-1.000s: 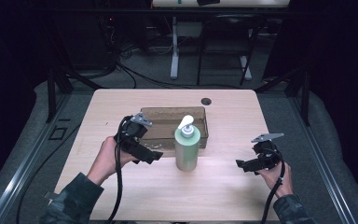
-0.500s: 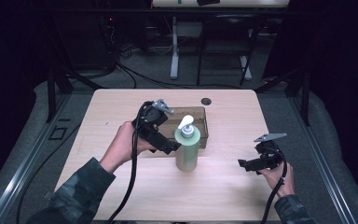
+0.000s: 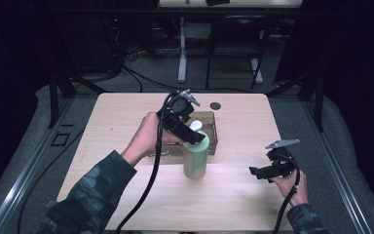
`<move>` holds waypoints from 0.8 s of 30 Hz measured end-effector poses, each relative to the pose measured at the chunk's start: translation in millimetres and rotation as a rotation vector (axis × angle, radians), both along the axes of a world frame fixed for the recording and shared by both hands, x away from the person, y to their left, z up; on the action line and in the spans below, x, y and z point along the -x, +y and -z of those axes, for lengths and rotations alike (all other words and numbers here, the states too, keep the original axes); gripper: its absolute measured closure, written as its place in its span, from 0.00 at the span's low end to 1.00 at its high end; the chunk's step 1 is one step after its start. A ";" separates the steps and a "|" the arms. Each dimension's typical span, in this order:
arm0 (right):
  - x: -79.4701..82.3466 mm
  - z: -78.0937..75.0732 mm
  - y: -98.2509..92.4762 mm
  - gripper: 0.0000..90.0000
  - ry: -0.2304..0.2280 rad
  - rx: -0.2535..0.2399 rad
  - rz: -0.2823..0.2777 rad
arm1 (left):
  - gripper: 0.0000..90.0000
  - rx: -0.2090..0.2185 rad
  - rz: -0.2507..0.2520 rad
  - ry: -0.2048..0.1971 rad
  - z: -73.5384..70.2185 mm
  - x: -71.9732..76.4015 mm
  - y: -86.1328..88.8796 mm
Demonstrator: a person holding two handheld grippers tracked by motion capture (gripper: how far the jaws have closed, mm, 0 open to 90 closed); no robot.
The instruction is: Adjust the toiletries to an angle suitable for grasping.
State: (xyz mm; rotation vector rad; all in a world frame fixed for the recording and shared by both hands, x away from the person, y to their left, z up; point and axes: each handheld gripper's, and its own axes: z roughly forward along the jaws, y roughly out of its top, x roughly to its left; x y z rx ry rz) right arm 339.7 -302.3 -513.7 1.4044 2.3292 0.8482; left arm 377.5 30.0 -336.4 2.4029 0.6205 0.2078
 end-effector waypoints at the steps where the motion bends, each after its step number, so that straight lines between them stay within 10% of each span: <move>1: 0.1 0.0 0.0 0.01 -0.001 0.002 -0.001 | 0.27 0.000 -0.002 -0.001 0.1 -0.5 -1.1; 24: 1.1 2.0 3.1 0.01 0.004 0.040 -0.018 | 0.69 -0.060 0.040 0.018 5.3 -11.2 -7.5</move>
